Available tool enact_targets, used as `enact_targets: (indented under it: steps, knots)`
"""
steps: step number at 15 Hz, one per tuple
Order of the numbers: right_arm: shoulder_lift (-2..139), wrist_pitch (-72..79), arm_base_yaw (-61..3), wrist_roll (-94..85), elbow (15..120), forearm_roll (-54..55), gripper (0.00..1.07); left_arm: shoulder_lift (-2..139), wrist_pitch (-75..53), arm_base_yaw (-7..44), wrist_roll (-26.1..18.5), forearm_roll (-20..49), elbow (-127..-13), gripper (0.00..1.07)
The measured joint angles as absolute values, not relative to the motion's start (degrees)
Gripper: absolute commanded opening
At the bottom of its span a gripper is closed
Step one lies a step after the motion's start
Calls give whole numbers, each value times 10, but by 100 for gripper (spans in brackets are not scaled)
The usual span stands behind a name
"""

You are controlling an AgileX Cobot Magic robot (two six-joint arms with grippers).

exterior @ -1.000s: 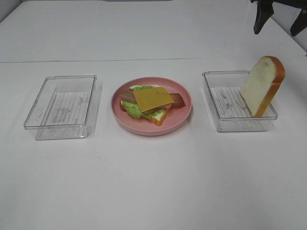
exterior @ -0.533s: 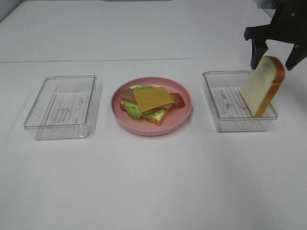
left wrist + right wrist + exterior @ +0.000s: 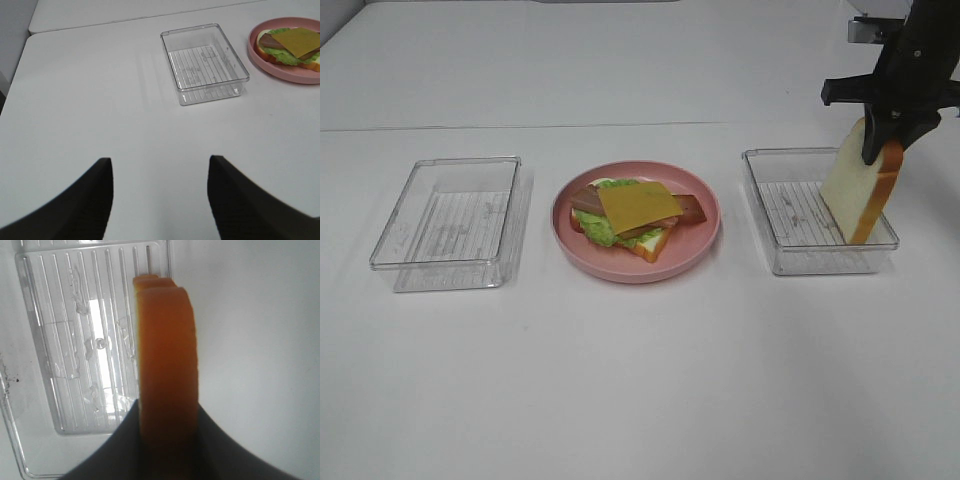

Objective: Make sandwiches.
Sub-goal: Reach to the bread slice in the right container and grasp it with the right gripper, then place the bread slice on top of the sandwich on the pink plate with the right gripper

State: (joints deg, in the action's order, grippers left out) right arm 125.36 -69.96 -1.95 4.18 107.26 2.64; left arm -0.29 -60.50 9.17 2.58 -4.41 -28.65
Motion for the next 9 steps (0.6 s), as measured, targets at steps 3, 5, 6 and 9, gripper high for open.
enact_targets:
  steps: [3,5,6,9]
  knots:
    - [1247,-700,-19,42,1073,26,0,-3,-605,92,26,-44,-286,55]
    - [1221,-700,-19,42,1073,29,0,-3,-605,92,26,-44,-286,55]
    - [1201,-700,-19,42,1073,46,0,-3,-605,92,26,-44,-286,55]
    - [1159,-700,-19,41,1073,120,0,-3,-605,92,26,-44,-286,55]
